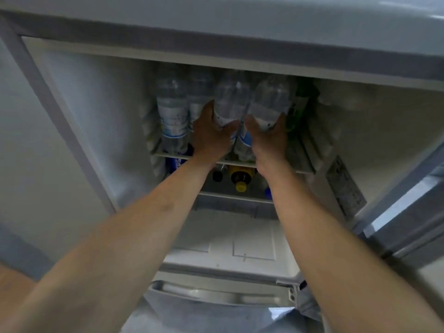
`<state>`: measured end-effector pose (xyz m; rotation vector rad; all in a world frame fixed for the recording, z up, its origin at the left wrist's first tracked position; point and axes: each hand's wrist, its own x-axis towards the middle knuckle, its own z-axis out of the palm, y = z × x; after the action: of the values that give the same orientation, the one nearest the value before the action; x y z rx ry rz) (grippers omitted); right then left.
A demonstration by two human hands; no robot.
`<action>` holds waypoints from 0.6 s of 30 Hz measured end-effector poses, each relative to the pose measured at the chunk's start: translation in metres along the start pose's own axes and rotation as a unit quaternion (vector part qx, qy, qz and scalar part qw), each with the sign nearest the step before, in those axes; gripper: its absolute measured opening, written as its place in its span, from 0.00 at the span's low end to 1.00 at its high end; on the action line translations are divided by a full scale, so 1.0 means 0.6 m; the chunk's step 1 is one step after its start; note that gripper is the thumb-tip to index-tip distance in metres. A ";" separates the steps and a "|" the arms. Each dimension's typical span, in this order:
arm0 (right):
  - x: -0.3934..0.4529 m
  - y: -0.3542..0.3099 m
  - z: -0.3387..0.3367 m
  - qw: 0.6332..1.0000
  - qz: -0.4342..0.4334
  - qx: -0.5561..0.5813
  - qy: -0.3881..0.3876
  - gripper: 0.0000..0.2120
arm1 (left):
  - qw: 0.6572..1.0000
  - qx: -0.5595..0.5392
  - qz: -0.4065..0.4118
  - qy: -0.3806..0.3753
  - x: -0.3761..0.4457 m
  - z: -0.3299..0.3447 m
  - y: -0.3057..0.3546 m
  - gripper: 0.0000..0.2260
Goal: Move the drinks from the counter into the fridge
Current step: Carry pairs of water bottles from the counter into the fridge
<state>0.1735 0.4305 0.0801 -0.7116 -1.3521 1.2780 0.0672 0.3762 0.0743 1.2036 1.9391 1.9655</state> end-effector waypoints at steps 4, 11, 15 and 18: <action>0.027 0.021 0.014 1.000 0.001 -0.019 0.010 0.25 | 0.999 0.039 0.016 0.017 0.011 0.007 -0.014 0.27; 0.027 0.036 0.016 0.996 -0.025 -0.074 0.036 0.30 | 0.976 0.152 0.134 0.077 0.008 -0.007 -0.046 0.30; -0.004 0.067 0.011 0.980 -0.041 -0.188 0.052 0.33 | 0.976 0.171 0.123 0.055 -0.002 0.000 -0.069 0.27; -0.005 0.077 0.014 0.974 -0.022 -0.212 0.072 0.37 | 0.976 0.168 0.129 0.042 -0.002 0.004 -0.081 0.22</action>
<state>0.1552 0.4365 0.0374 -1.0398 -1.5258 0.8883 0.0487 0.3856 0.0299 1.5469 2.3348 1.8772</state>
